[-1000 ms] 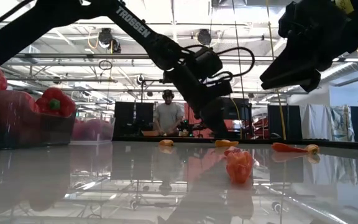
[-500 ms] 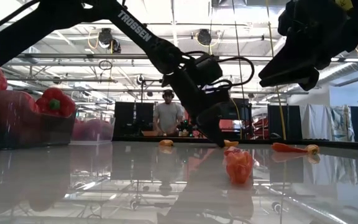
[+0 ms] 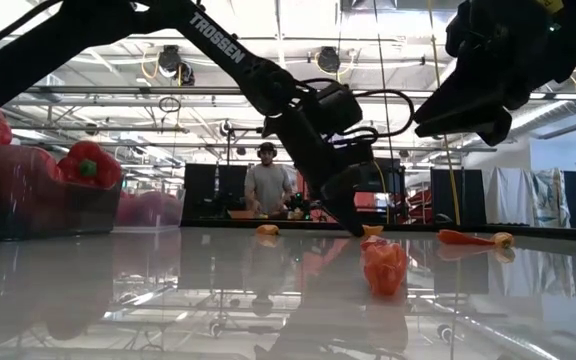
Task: Sort produce into baskets
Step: Put the yellow chili pepper into the bottom gray bin
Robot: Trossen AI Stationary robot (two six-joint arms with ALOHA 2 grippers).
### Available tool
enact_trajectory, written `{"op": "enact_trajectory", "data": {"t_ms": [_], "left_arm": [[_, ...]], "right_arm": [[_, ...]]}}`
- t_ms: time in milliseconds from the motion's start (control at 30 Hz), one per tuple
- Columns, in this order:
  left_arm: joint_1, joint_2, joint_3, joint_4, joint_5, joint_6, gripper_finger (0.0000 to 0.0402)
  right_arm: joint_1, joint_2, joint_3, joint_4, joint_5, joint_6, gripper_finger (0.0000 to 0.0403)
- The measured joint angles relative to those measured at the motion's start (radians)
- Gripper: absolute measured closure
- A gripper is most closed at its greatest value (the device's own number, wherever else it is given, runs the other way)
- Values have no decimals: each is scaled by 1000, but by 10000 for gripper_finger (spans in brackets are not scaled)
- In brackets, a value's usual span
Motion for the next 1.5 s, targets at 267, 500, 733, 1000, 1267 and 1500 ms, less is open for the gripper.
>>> {"op": "enact_trajectory", "data": {"t_ms": [267, 500, 733, 1000, 1267, 1500], "left_arm": [[-45, -21, 50, -173, -3, -28, 375], [-121, -215, 62, -539, 2, -51, 382], [-318, -418, 60, -872, 1, -221, 383], [-755, -585, 60, -982, -129, -544, 383], [-1064, -621, 60, -1046, -266, -854, 383], [-1171, -620, 52, -1203, -330, -1159, 383]], "right_arm": [[1, 0, 0, 85, -88, -1, 273], [25, 0, 0, 92, -105, 28, 273], [73, 0, 0, 115, -97, 60, 273], [117, 0, 0, 116, -57, 114, 273], [128, 0, 0, 138, -11, 160, 273], [116, 0, 0, 146, -11, 159, 273]]}}
